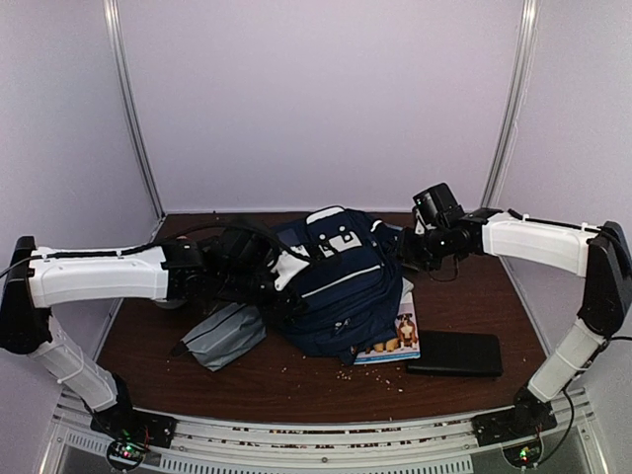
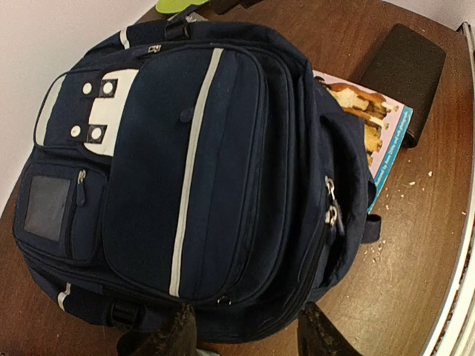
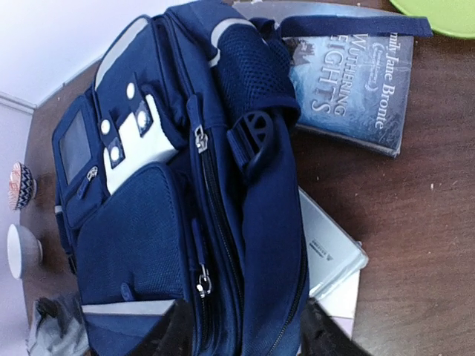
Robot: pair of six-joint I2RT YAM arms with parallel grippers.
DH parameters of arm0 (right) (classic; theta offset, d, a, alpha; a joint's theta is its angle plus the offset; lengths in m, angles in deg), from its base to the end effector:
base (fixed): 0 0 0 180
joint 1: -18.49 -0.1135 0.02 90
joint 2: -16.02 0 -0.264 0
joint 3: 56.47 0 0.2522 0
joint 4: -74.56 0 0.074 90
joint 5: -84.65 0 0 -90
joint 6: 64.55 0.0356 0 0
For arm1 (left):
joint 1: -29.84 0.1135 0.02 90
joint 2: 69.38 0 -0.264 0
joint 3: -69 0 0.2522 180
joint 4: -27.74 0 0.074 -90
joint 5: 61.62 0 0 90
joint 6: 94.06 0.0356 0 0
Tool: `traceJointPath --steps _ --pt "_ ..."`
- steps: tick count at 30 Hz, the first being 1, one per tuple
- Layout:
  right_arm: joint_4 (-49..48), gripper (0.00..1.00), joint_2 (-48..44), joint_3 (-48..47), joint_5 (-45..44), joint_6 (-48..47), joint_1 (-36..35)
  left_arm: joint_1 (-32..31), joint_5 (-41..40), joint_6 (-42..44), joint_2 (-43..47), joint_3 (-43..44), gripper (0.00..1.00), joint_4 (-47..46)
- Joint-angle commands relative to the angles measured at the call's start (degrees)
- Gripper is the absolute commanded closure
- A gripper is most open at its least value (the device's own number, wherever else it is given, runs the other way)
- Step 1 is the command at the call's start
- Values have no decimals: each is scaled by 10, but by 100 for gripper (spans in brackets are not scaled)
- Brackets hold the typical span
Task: Pack the student bag
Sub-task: Pick up the student bag at the center of the board.
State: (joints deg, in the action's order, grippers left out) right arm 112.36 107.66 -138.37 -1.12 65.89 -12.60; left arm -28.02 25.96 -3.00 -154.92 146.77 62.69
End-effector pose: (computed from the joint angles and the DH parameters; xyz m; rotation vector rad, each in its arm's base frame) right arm 0.2984 0.1830 0.2539 0.1684 2.5004 0.6440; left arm 0.1768 -0.2785 0.2683 1.1412 2.0647 -0.4473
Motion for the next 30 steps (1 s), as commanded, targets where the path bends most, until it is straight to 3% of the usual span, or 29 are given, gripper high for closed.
traceJointPath --steps 1,9,21,30 --pt "-13 47 -60 26 -4 -7 -3 1 26 36 -31 54 20 -3" --pt "-49 47 -168 135 -21 2 -53 8 -24 53 -112 93 21 13" --pt "-107 47 -308 270 -50 33 -109 22 -132 52 -208 138 13 23" --pt "-91 47 -341 287 -61 35 -132 23 -105 50 -255 163 9 36"
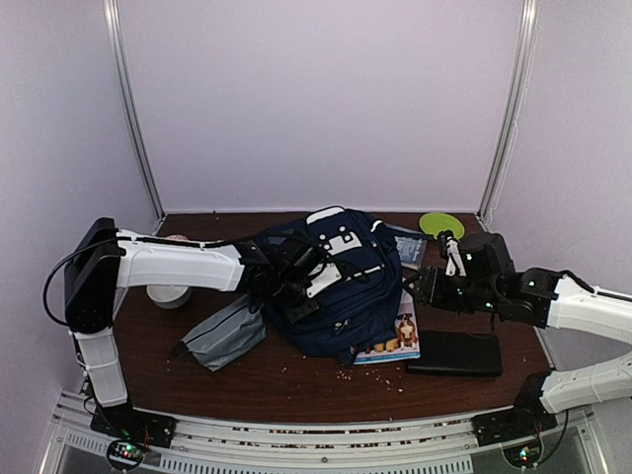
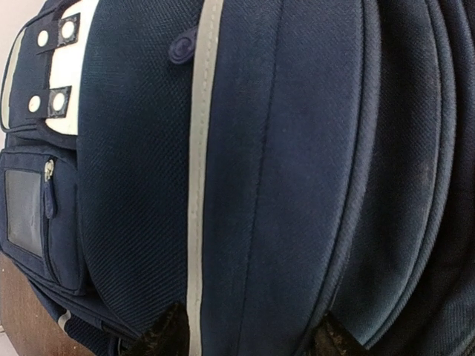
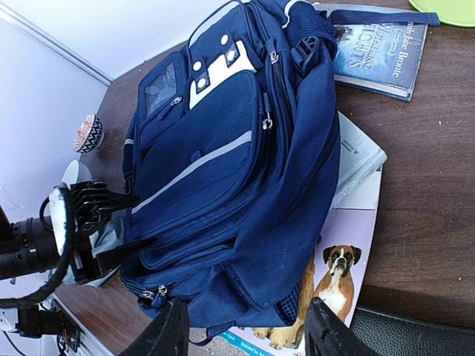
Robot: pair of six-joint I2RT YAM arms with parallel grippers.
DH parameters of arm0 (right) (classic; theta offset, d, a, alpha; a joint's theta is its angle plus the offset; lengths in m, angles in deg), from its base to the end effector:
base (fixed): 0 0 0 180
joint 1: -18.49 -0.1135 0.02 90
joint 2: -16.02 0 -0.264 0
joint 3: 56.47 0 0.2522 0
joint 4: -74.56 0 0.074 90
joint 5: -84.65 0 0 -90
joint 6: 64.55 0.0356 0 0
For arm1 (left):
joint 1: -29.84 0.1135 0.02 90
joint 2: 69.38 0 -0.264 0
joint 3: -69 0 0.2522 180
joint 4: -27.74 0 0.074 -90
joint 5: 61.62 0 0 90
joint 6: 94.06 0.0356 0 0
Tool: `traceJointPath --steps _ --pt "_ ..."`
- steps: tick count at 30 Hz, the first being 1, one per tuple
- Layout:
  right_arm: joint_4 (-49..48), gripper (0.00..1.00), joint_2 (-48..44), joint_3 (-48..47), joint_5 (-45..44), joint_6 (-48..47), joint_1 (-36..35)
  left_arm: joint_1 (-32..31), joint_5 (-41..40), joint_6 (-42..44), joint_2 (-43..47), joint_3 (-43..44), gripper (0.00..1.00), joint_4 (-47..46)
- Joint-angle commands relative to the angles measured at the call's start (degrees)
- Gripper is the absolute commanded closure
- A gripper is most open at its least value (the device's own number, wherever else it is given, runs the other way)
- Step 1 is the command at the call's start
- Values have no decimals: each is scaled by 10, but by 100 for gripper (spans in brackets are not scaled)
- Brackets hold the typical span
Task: Pack the student bag
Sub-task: Pick up the student bag at the center of the board.
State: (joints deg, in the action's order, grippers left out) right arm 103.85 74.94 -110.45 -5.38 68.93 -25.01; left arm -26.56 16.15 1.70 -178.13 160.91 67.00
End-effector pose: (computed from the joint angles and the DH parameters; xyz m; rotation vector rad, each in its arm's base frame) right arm 0.1637 0.1553 0.2562 -0.0001 2.3012 0.8376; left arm 0.2315 -0.3348 0.2001 1.2293 2.1987 -0.0843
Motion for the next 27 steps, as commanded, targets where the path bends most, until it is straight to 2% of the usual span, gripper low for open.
traceJointPath --steps 1,7,10,14,18,27 --pt "-5 47 -16 8 -19 5 -9 9 -4 3 -27 24 9 -5" --pt "-4 47 -16 4 -23 6 -18 9 -24 0 -34 26 11 -6" --pt "-3 48 -15 2 -26 7 -22 9 -61 -2 -42 30 21 -4" --pt "7 48 -16 -5 -34 1 -29 9 -107 -13 -34 35 62 0" --pt "15 48 -22 -12 -40 -15 -34 9 -116 -22 -3 33 98 -3" --pt "-34 50 -12 -17 -19 -60 -80 9 -63 -79 66 88 100 39"
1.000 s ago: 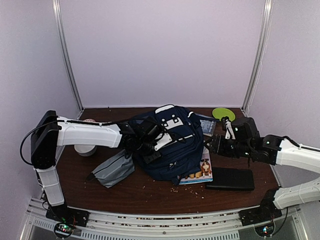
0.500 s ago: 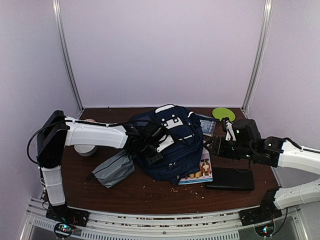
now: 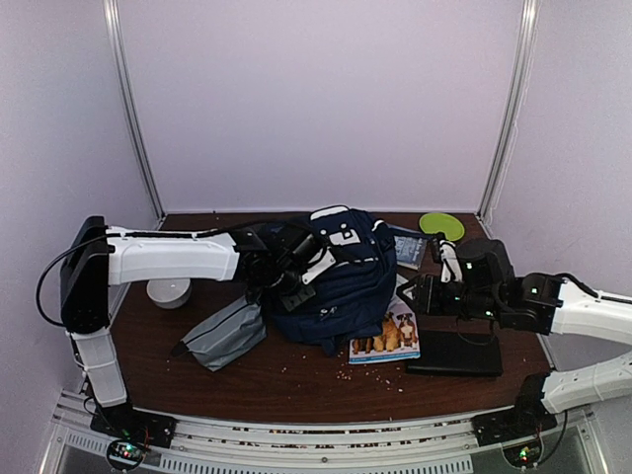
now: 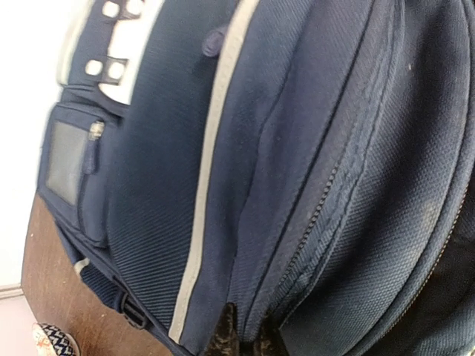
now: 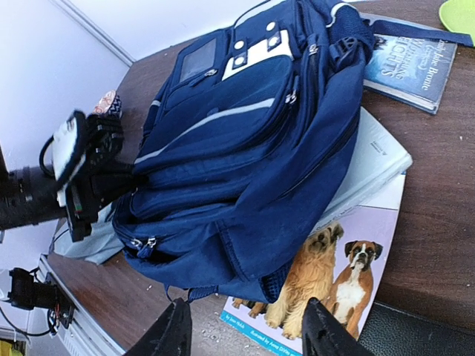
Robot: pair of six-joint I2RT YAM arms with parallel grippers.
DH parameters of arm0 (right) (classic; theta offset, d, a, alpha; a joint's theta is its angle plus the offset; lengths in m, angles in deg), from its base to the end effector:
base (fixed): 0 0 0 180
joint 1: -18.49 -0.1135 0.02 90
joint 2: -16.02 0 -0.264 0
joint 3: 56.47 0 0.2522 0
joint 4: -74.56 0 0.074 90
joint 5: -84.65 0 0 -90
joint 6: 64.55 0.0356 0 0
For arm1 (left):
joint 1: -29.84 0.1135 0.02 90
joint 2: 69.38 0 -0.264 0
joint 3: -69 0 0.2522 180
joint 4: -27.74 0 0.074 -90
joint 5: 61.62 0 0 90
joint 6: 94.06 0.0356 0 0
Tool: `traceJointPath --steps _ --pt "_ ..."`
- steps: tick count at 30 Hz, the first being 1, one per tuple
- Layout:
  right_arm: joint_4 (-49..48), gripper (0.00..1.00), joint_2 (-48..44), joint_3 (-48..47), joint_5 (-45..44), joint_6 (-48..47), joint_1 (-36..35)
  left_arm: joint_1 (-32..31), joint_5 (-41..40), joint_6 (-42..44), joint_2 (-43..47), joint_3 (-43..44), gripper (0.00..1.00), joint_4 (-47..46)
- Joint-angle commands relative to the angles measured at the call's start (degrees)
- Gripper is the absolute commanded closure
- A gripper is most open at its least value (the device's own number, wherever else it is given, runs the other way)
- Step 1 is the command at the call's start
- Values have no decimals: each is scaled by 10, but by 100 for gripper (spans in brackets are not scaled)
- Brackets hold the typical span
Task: Pack the student bag
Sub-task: Pick up the student bag at the center of the board.
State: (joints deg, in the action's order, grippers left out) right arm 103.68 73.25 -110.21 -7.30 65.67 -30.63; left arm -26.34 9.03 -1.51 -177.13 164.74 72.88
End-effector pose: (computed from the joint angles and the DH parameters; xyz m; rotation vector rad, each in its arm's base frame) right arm 0.1456 0.1664 0.2611 -0.1550 2.2646 0.8460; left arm 0.2355 -0.3303 0.2221 1.1090 2.2255 0.0476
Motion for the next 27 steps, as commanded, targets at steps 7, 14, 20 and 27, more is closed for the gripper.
traceJointPath --steps 7,14,20,27 --pt "-114 50 47 -30 11 -26 -68 7 37 -99 98 78 100 -2" --pt "-165 50 102 -79 -29 -40 -105 7 45 -147 123 66 100 -15" --pt "-120 53 167 -113 -66 -67 -128 7 50 -162 124 53 100 -18" --pt "-121 56 215 -41 -71 -23 -138 7 65 -175 143 56 100 -28"
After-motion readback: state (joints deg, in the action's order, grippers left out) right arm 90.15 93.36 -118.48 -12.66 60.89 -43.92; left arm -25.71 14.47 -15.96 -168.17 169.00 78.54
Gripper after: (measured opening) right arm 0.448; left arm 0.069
